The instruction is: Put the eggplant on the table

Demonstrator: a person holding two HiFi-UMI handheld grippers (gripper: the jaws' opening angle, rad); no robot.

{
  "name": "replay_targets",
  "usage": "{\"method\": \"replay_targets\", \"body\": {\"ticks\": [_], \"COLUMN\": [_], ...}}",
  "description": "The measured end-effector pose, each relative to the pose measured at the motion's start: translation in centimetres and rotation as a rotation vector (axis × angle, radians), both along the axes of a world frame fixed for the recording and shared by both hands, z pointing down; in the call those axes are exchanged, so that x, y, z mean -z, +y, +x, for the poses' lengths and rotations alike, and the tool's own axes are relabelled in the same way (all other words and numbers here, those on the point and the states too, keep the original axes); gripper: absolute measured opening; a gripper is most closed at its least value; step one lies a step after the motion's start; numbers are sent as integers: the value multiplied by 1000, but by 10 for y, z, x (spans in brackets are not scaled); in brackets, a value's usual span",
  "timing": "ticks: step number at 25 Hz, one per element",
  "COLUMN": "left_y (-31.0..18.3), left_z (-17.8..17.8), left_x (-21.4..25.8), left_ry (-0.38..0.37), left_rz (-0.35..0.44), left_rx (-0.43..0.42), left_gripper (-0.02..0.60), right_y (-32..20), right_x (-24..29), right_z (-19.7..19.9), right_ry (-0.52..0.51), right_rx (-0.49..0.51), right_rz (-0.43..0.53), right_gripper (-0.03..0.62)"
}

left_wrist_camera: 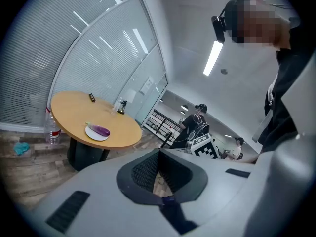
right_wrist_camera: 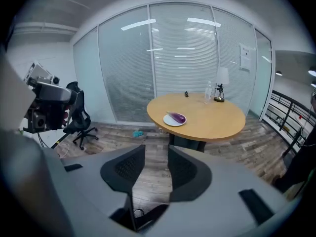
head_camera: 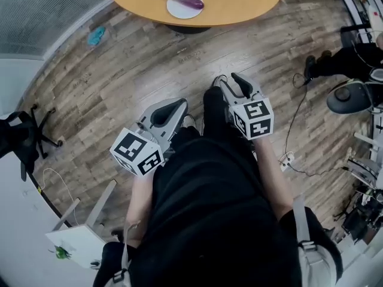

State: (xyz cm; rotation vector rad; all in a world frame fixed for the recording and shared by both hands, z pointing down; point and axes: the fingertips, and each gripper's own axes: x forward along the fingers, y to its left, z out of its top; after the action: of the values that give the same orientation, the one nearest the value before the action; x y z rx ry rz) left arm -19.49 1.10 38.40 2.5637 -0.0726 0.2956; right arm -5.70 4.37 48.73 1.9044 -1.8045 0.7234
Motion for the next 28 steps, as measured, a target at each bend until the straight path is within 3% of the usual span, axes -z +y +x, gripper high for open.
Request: {"method": "replay_targets", "body": {"ticks": [3,7,12,17,20,28], "left_y": [-2,-9,-16,-8,-2,17], "left_z": [1,4,14,47,64,94], "left_x": [17,38,41,43,49,49], "left_ry": [18,35,19,12,10,-7], "left_rz": [7,41,47,73,82,119], "left_rx": [7,24,44,42,50,40], "left_gripper": [11,11,11,11,11,11], "right_y": [12,12,2,6,9,28], "right_x": [27,62,101,133,139,141], "right_z": [-4,0,0,4,8,37], "right_ry": [3,-30,-83,-147,-160,-241], "right_rx": [-4,-15,26,124,181,212], "right_rz": [18,60,153,259,282,318], "right_gripper": [63,18,17,17,17,15]}}
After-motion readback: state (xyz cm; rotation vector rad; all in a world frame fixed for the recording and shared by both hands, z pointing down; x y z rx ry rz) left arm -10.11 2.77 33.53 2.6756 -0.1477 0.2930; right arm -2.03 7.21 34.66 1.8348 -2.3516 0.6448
